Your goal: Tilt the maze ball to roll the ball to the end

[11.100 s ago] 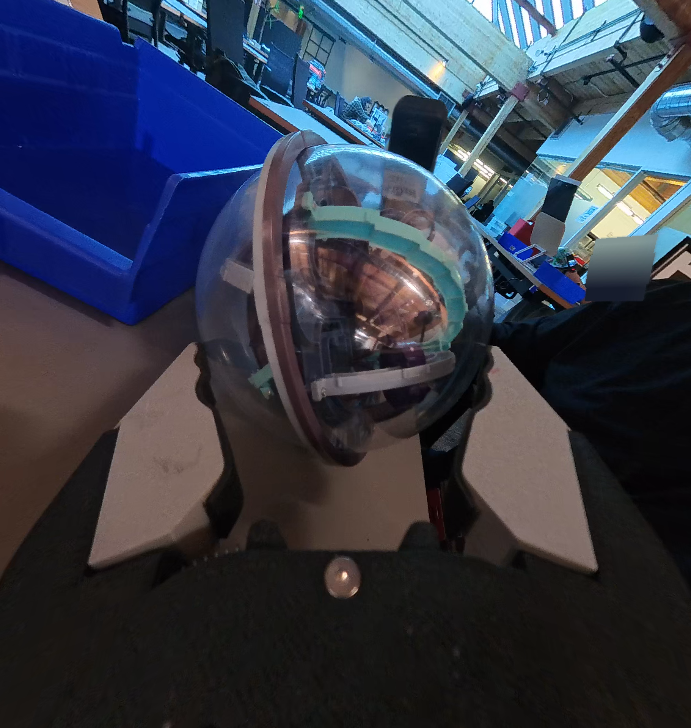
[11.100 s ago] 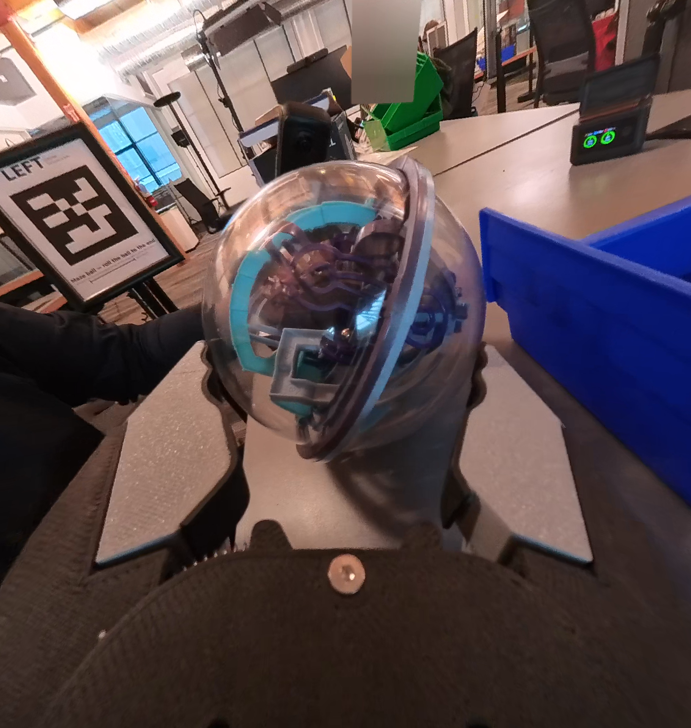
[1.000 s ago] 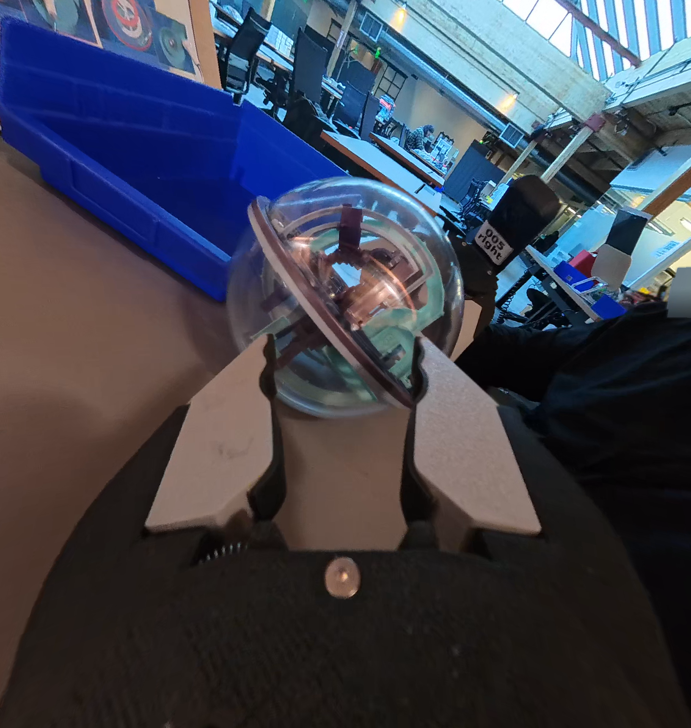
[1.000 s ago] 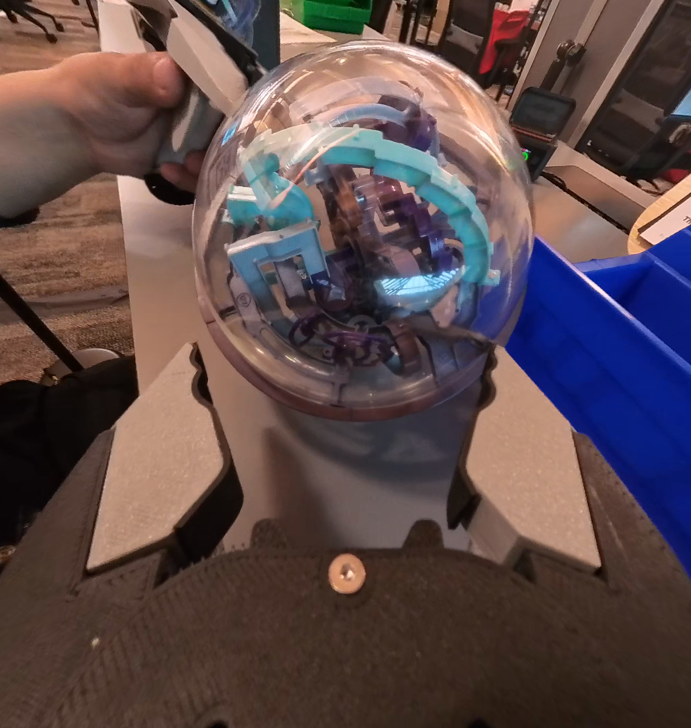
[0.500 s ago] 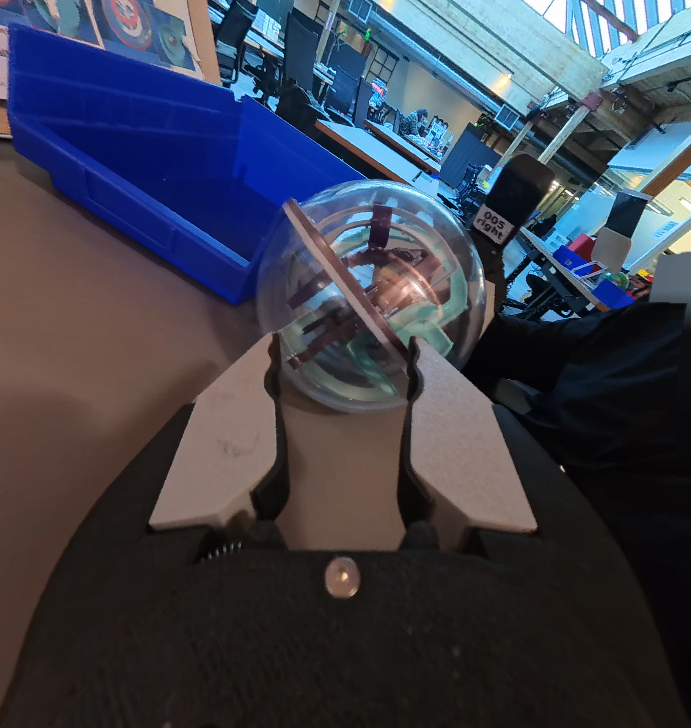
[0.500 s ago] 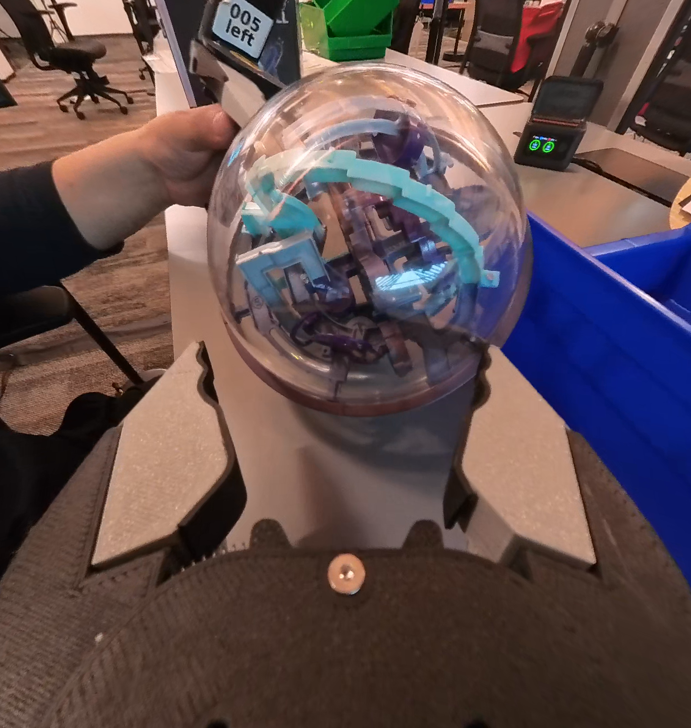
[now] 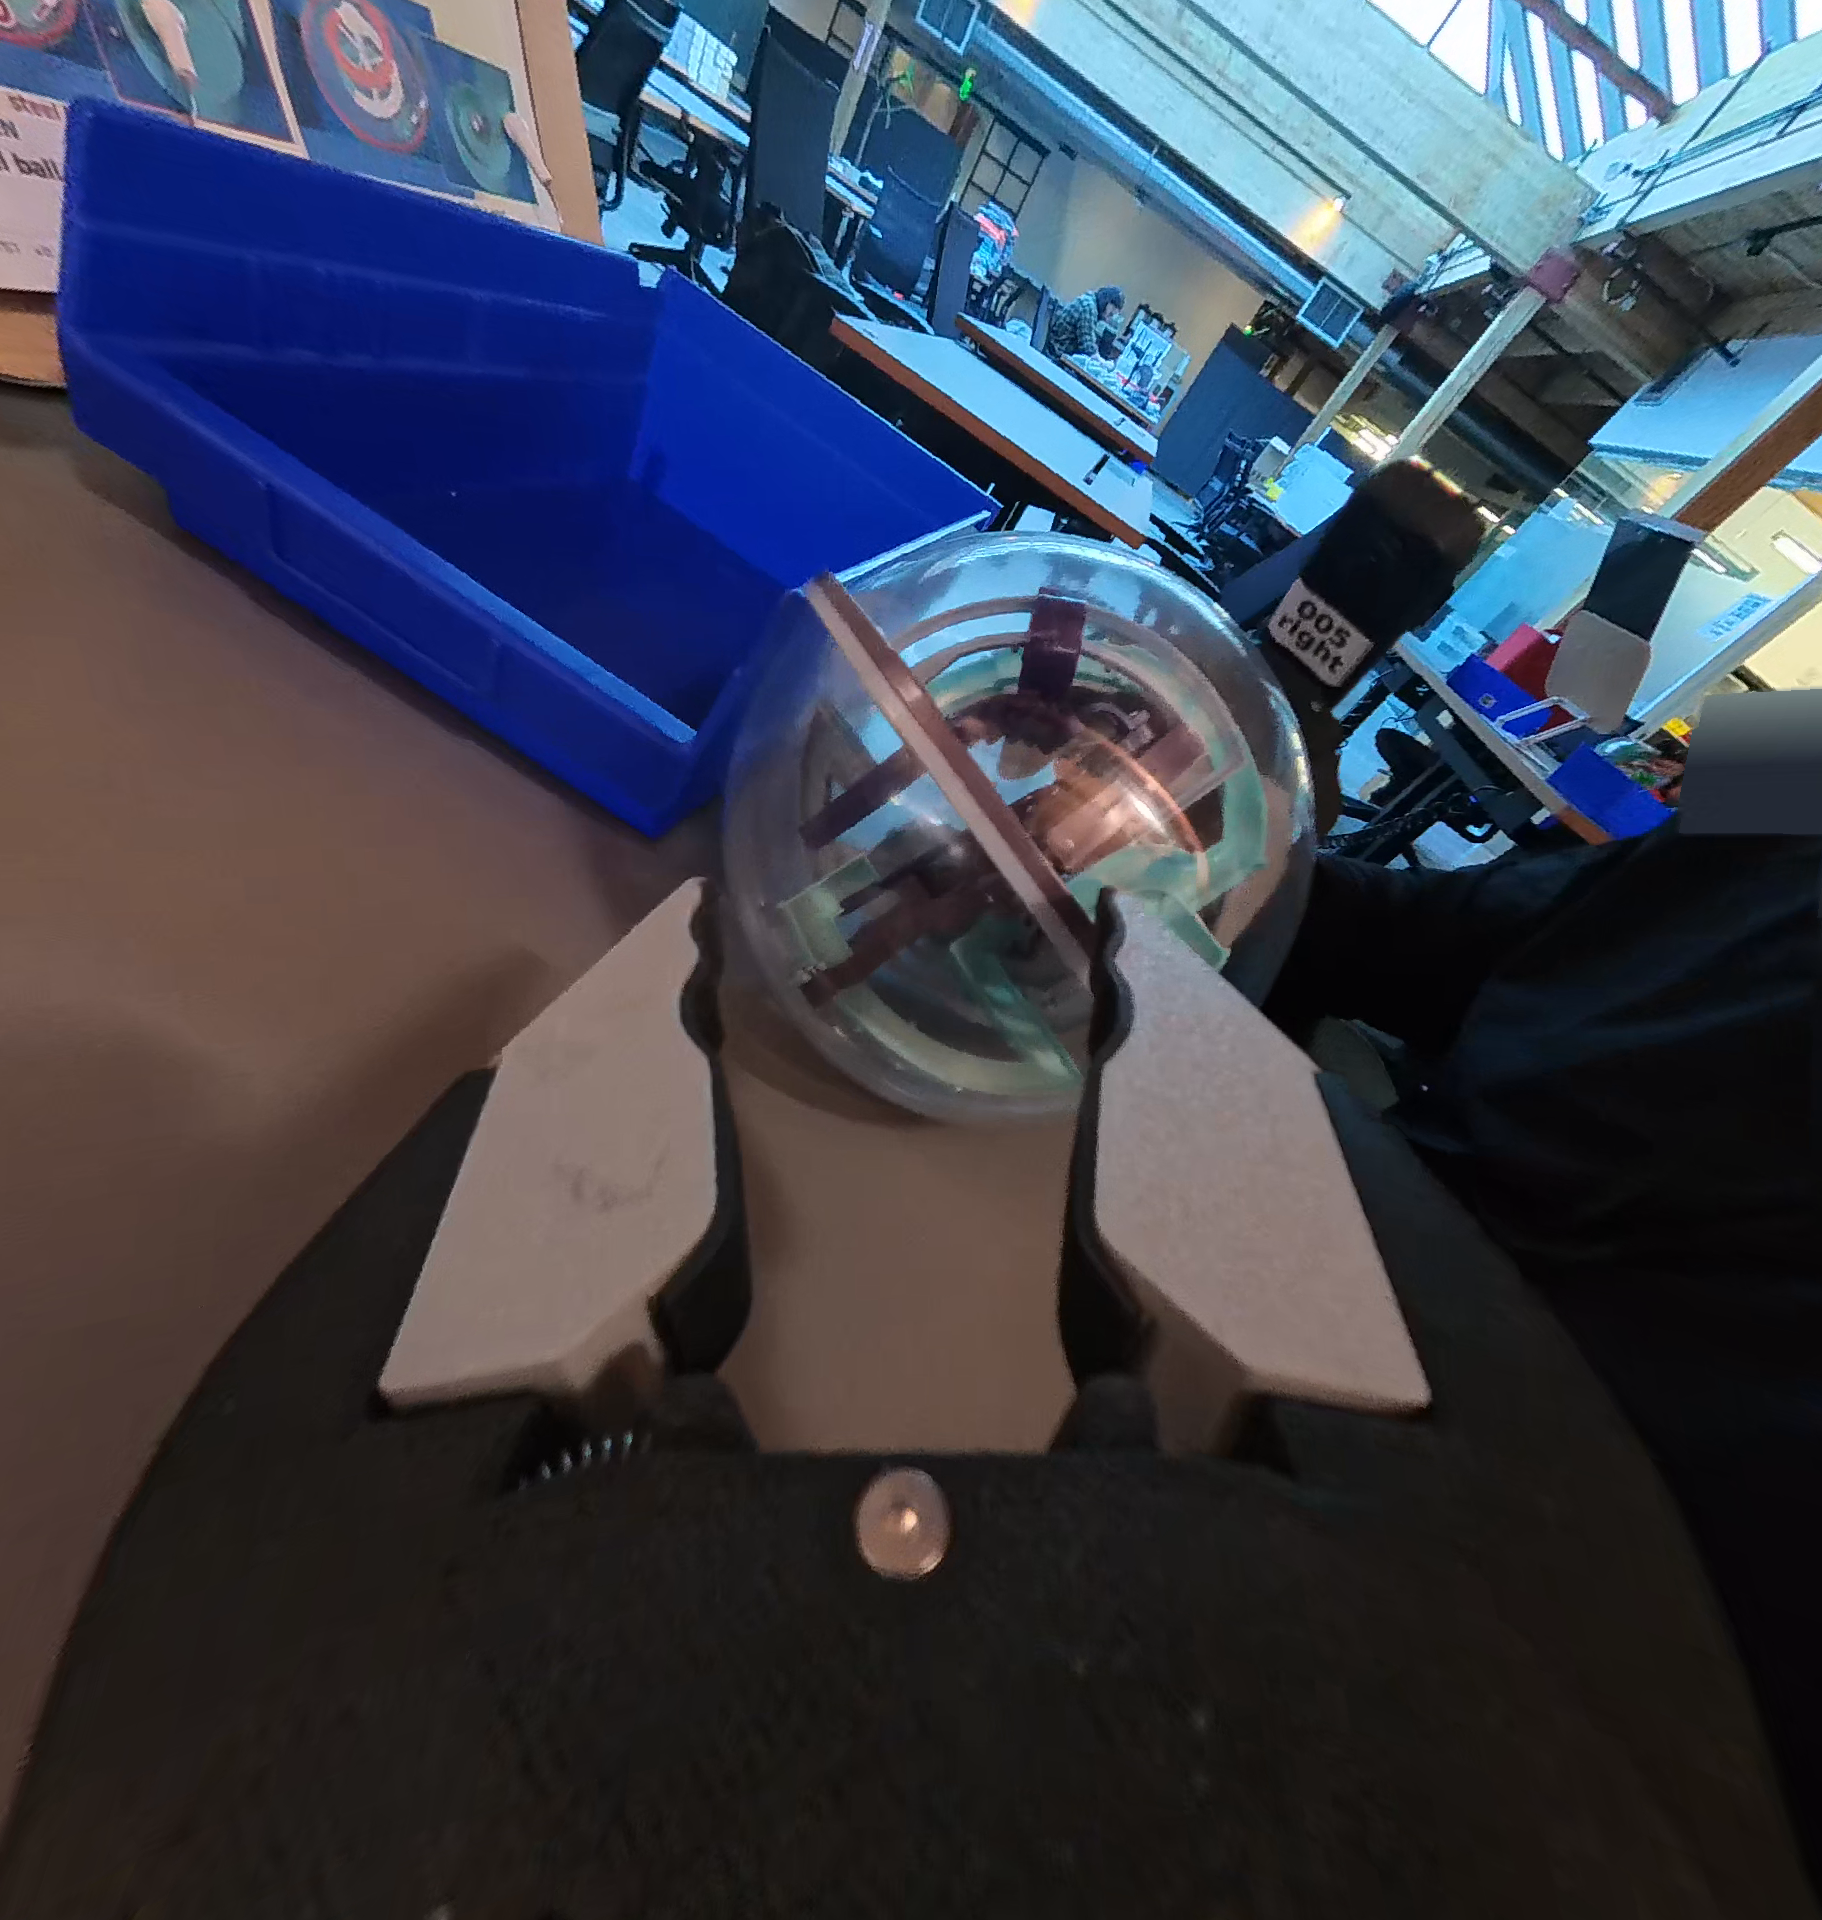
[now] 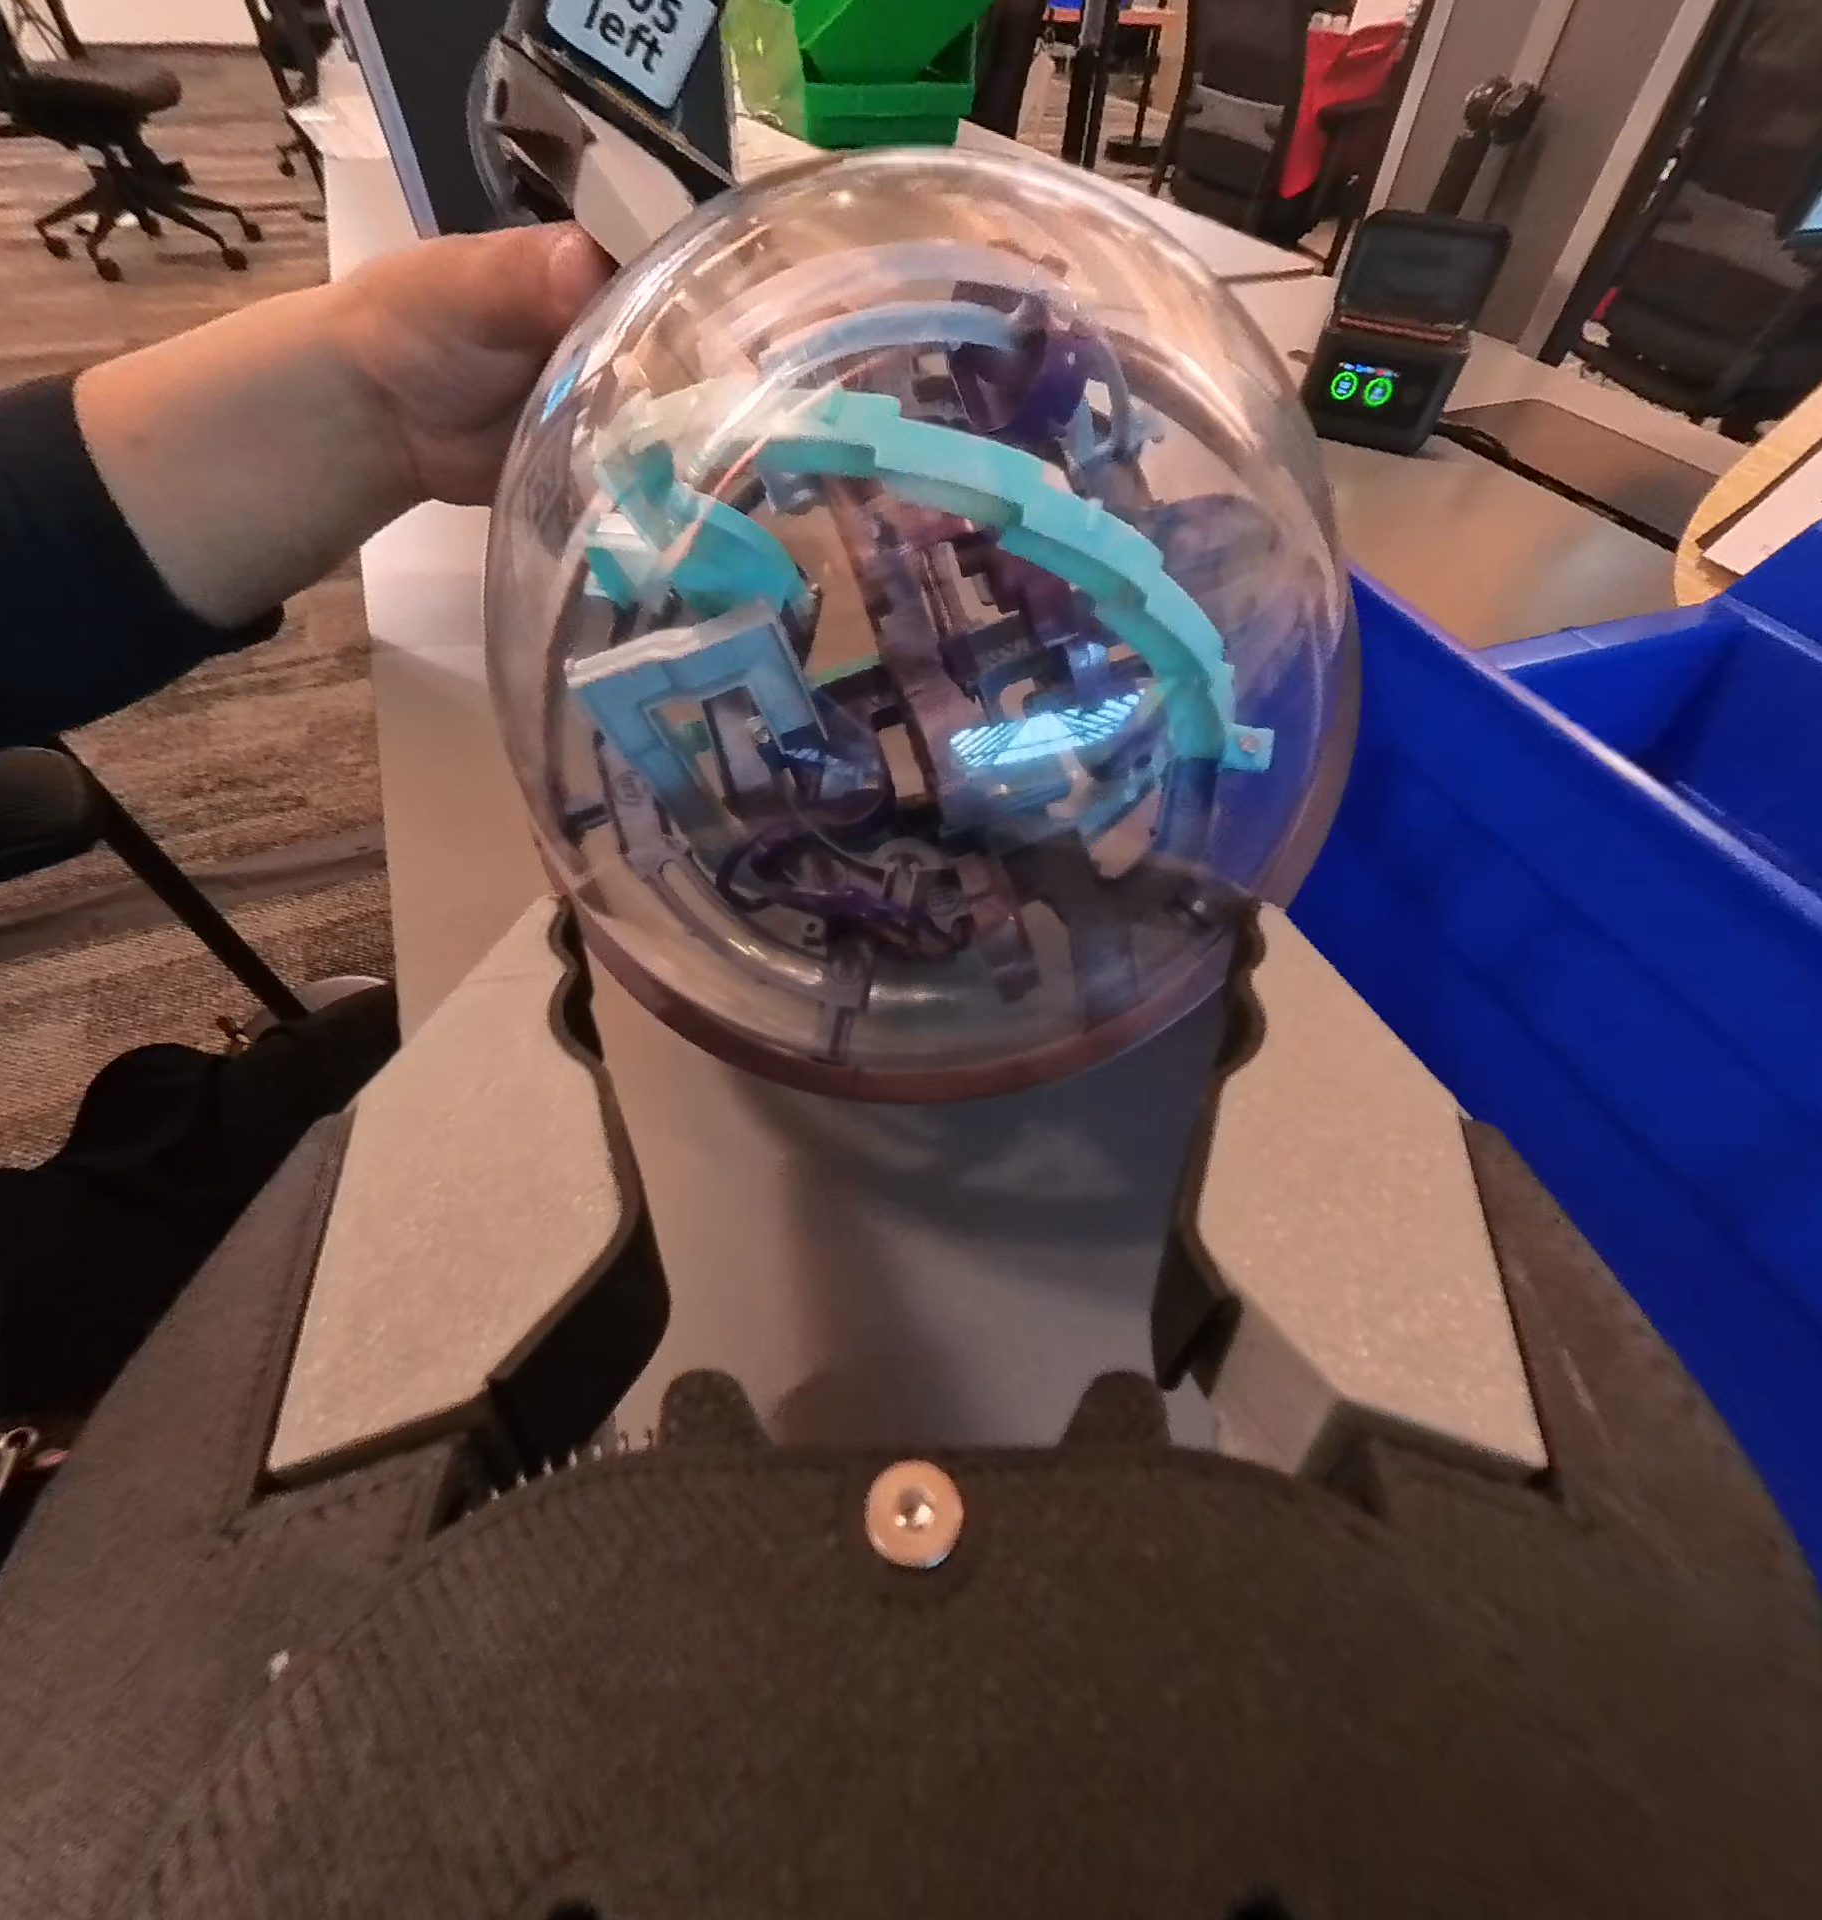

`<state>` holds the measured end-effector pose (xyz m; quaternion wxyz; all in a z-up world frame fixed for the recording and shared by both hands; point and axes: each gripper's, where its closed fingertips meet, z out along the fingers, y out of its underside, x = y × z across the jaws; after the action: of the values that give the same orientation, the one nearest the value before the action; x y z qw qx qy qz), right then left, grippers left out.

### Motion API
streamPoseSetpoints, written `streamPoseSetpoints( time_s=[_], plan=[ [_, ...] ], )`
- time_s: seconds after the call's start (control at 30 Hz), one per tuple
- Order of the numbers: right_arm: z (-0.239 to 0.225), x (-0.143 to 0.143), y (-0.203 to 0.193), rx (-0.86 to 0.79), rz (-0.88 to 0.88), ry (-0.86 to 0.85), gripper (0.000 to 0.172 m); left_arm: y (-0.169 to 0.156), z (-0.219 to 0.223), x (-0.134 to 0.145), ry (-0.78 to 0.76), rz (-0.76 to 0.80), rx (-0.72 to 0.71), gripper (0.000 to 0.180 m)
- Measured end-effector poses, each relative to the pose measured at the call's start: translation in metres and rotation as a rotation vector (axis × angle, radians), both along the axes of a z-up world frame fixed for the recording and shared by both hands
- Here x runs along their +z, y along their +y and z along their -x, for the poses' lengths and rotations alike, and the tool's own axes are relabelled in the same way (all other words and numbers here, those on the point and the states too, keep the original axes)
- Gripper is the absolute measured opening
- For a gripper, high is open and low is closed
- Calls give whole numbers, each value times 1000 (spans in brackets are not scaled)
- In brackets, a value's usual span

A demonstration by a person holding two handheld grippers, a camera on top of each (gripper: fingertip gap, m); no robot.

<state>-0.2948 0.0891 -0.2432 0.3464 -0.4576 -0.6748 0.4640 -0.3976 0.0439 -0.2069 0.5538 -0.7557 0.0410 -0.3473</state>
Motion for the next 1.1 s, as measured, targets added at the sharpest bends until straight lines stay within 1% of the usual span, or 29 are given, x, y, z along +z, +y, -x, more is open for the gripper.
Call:
streamPoseSetpoints(
  time_s=[0.13, 0.27, 0.37, 0.47, 0.53, 0.57, 0.6, 0.63, 0.67, 0.77, 0.97, 1.1],
  plan=[
    [2, -2, 1, -21, -13, -3, 120, 0, -3, 2, -15, -12, -1, 67],
    [3, -1, -1, -40, -21, 0, 120, 0, 0, 0, -14, -6, 18, 68],
    [3, -1, -1, -47, -19, -1, 120, -4, -6, 0, -19, -5, 6, 69],
    [3, -1, -1, -52, -21, 0, 120, -10, -16, -7, -12, 31, -9, 79],
    [3, -1, -2, -55, -24, 2, 120, -16, -28, -10, -28, 60, -44, 87],
    [3, -1, -2, -58, -25, 2, 120, -17, -35, -12, -35, 69, -57, 88],
    [3, 0, -2, -61, -26, 2, 120, -17, -40, -14, -30, 81, -51, 96],
    [3, 0, -2, -63, -28, 1, 120, -17, -45, -18, -4, 96, -45, 103],
    [3, 0, -3, -65, -30, 0, 120, -16, -47, -22, 38, 107, -35, 104],
    [3, -1, -3, -67, -41, -3, 120, -14, -48, -27, 147, 115, -14, 100],
    [0, -2, -2, -55, -48, -6, 117, -12, -43, -26, 122, 81, -32, 101],
    [-4, 2, 5, -53, -40, 5, 116, -14, -38, -23, 117, 54, -32, 95]
  ],
)
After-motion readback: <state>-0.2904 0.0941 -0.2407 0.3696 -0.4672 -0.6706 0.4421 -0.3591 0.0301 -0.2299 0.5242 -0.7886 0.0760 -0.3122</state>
